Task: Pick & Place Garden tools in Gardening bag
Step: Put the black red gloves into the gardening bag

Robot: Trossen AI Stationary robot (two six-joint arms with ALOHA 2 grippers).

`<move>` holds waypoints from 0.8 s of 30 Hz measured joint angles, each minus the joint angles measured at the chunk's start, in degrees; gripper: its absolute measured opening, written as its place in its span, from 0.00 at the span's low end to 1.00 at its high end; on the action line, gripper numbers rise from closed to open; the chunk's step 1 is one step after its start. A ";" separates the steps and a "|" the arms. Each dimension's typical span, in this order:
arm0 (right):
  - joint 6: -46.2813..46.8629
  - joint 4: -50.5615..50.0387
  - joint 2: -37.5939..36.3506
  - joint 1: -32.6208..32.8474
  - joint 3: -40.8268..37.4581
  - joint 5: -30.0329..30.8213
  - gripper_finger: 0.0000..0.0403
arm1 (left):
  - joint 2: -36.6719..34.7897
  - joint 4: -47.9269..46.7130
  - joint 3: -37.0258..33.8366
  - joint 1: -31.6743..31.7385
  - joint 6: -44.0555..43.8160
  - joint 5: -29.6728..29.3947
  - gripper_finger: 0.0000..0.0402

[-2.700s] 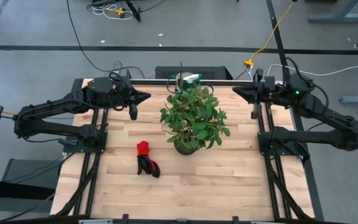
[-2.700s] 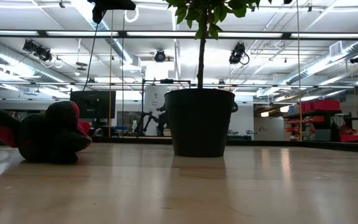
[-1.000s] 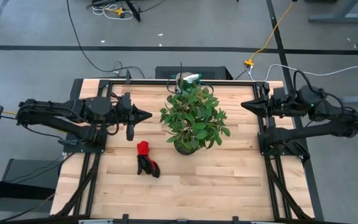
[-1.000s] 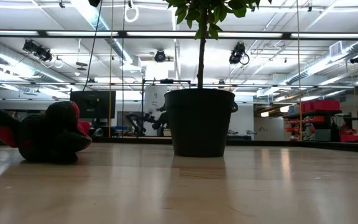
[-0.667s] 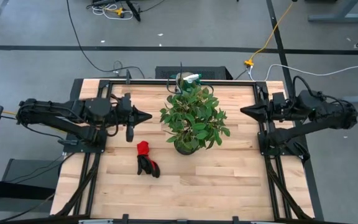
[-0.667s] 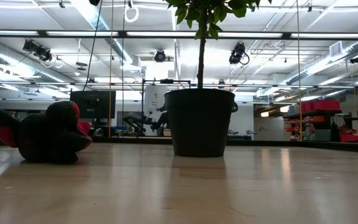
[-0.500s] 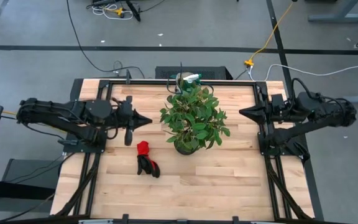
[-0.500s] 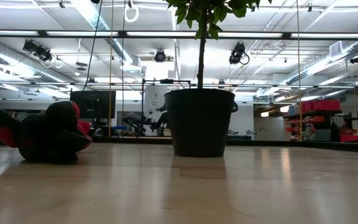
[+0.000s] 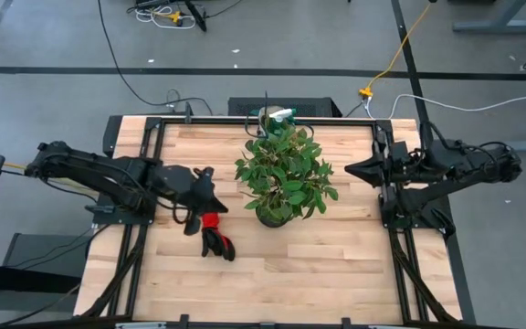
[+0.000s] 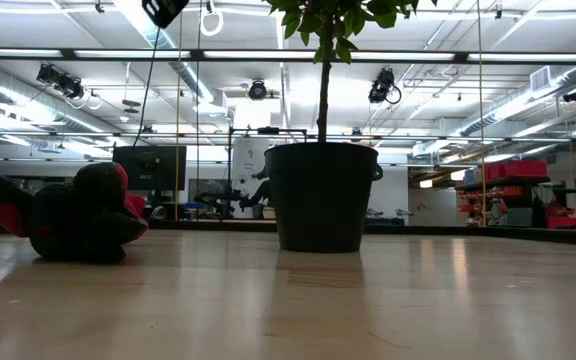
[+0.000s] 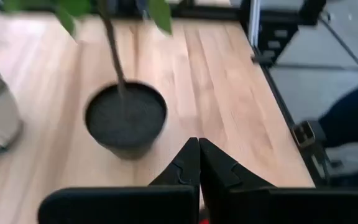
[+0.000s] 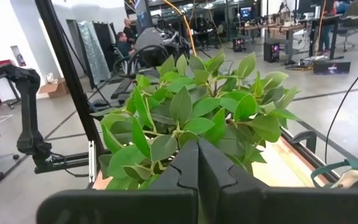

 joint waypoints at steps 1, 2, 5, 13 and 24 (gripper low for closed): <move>0.29 0.00 0.20 -0.01 0.00 -0.01 0.00 | 0.65 -0.68 0.00 0.00 0.00 0.75 0.01; 0.51 0.00 0.43 -0.01 0.00 0.01 0.00 | 1.13 -1.75 0.00 0.00 0.01 1.58 0.01; 0.51 0.02 0.94 -0.01 0.00 -0.01 0.00 | 2.65 -4.89 0.02 0.00 1.49 3.18 0.01; 1.38 0.22 1.89 -0.01 0.00 0.01 0.00 | 6.87 -7.80 0.02 0.02 8.53 7.95 0.01; 1.76 0.20 1.89 -0.01 0.00 0.01 0.00 | 13.61 -6.88 0.02 -3.93 8.50 11.07 0.01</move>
